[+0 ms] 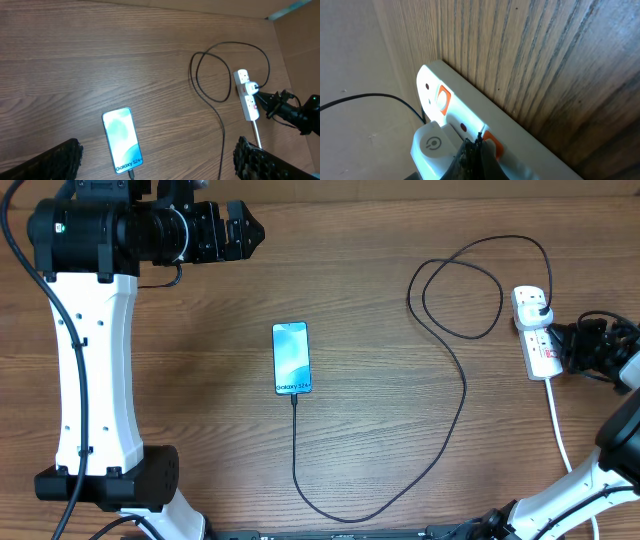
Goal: Plug charger to phone and switch on socket
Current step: 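Move the right gripper to the power strip switch and press it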
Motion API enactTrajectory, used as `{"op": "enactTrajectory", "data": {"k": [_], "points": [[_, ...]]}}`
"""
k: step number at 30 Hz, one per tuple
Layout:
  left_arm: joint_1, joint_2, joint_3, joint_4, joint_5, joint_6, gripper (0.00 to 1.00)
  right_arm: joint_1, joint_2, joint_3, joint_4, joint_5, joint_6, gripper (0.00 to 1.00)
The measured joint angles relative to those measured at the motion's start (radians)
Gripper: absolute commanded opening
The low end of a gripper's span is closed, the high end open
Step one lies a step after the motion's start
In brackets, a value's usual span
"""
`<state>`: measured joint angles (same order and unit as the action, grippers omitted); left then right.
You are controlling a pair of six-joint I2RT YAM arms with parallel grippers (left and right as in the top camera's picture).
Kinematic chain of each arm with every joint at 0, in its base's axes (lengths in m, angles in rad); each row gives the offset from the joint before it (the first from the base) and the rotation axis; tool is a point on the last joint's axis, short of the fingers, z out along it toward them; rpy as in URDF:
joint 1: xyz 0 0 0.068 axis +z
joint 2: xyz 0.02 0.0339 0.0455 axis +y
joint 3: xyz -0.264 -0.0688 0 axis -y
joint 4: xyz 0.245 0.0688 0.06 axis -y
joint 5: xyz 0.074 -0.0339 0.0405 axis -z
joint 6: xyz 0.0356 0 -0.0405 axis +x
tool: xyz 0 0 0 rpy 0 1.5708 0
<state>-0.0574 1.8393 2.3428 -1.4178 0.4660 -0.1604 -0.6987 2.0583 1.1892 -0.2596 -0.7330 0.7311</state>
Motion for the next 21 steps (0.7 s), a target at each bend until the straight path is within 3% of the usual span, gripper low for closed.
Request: {"op": "enactTrajectory", "data": {"k": [21], "points": [[0.0, 0.0, 0.0, 0.0, 0.0, 0.0, 1.0, 0.031, -0.014, 0.023, -0.094, 0.054, -0.029, 0.04]]}}
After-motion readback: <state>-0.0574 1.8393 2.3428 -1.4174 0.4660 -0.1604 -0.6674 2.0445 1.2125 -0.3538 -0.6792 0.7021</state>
